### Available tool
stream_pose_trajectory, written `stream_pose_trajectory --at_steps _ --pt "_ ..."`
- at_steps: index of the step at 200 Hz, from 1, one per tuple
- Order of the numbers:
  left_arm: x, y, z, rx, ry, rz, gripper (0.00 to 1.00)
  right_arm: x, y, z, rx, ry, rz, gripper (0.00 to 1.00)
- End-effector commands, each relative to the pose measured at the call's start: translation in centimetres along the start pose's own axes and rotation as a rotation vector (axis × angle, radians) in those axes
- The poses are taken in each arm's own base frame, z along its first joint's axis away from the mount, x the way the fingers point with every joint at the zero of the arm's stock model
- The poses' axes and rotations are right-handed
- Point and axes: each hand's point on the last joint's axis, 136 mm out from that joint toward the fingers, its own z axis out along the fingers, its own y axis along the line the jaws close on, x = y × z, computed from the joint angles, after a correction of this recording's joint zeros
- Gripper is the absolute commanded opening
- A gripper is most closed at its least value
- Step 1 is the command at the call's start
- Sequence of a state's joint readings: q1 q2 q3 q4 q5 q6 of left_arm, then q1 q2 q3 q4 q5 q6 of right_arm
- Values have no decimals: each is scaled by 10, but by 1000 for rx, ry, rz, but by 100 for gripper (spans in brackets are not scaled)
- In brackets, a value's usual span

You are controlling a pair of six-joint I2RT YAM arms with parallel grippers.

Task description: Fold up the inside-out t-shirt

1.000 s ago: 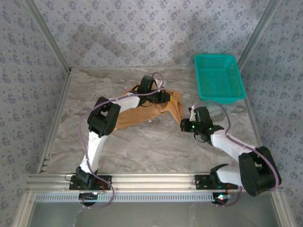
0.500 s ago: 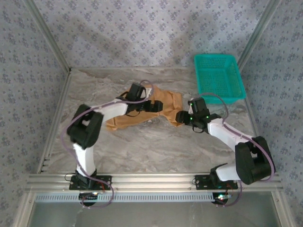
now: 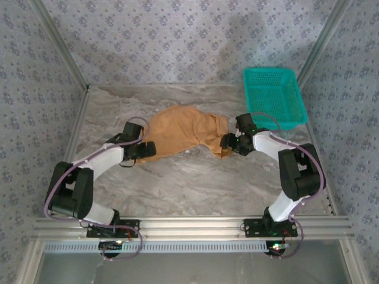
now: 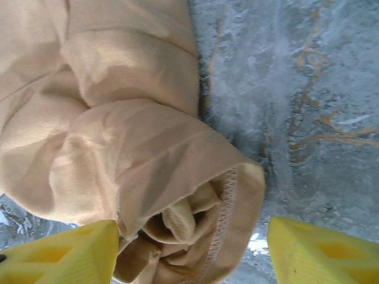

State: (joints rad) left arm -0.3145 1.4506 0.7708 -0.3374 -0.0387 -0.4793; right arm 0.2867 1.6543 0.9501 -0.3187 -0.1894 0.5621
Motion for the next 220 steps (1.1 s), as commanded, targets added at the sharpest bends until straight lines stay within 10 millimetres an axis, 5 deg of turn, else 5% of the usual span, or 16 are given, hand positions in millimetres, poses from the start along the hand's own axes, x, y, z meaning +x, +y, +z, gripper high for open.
stream_pose_trajectory --at_steps 1,29,57,73,89,104,142,173,220 --pt "0 4 -7 -2 -20 -51 87 -5 16 -3 -35 12 0 69" --pt "8 0 13 27 3 -78 84 -7 20 4 -40 19 -1 70" --pt "7 -4 33 30 31 -85 62 -12 22 18 -37 35 8 66" --pt "2 -5 36 21 36 -80 44 -15 22 24 -32 44 11 40" --pt "-6 -7 31 15 25 -75 16 -18 24 20 -34 43 18 1" --pt "-19 -7 17 4 -3 -67 0 -25 28 2 -37 10 4 0" --pt "-68 -2 -49 -67 -142 -22 0 -55 47 -85 -65 -153 -73 0" --pt "-111 -6 -130 -62 -325 -1 0 -90 93 -194 -234 -396 -149 0" --pt "-147 -19 -283 77 -668 18 0 -77 121 -326 -374 -574 -225 0"
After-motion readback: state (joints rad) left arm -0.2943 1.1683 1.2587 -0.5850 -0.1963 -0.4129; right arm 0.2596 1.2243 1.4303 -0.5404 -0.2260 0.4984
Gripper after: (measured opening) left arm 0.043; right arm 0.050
